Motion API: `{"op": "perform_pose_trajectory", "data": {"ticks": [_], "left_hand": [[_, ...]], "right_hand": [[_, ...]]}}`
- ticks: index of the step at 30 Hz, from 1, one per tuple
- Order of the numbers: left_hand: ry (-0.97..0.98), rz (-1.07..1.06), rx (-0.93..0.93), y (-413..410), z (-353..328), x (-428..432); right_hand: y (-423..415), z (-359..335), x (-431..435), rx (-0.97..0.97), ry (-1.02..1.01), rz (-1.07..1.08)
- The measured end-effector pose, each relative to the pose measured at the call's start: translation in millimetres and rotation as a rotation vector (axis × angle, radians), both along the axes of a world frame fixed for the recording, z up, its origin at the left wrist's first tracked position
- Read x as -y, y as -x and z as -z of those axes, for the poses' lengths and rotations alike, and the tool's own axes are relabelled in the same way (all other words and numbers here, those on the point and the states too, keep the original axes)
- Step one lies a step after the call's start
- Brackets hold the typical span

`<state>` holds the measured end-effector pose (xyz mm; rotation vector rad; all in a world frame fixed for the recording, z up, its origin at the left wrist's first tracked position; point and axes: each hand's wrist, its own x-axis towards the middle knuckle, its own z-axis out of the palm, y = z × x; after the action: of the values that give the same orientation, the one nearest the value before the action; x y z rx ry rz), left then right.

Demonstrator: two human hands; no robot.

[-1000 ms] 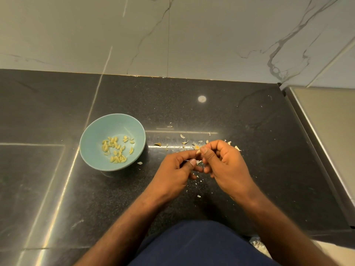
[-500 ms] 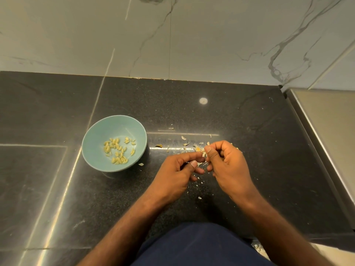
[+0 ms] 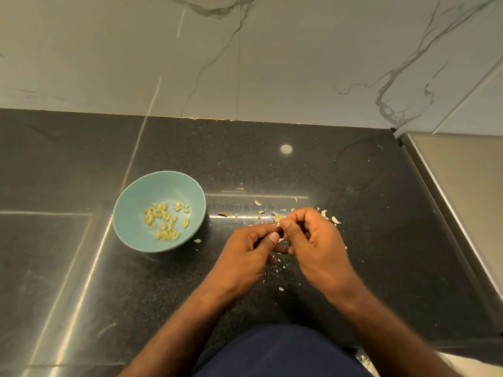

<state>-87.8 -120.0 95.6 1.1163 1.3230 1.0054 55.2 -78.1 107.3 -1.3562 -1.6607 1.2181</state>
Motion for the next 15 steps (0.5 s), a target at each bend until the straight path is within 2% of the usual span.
{"op": "perform_pose_trajectory", "data": {"ticks": [2, 4, 9, 11, 15], "left_hand": [[0.014, -0.031, 0.027, 0.4, 1.2, -0.1], [0.019, -0.054, 0.024, 1.0, 1.5, 0.7], [0.047, -0.179, -0.051, 1.9, 4.0, -1.3], [0.033, -0.132, -0.111, 1.8, 4.2, -2.8], [-0.069, -0.126, -0.078, 0.0, -1.3, -4.0]], "right_hand": [[-4.5, 5.9, -6.1, 0.094, -0.052, 0.05], [-9.7, 5.5, -10.4, 0.106, -0.06, 0.07], [-1.2, 1.3, -5.1, -0.096, 0.108, 0.008], [1.2, 4.1, -5.4, -0.154, 0.163, 0.029], [0.8, 3.7, -4.6, -0.178, 0.211, 0.012]]}}
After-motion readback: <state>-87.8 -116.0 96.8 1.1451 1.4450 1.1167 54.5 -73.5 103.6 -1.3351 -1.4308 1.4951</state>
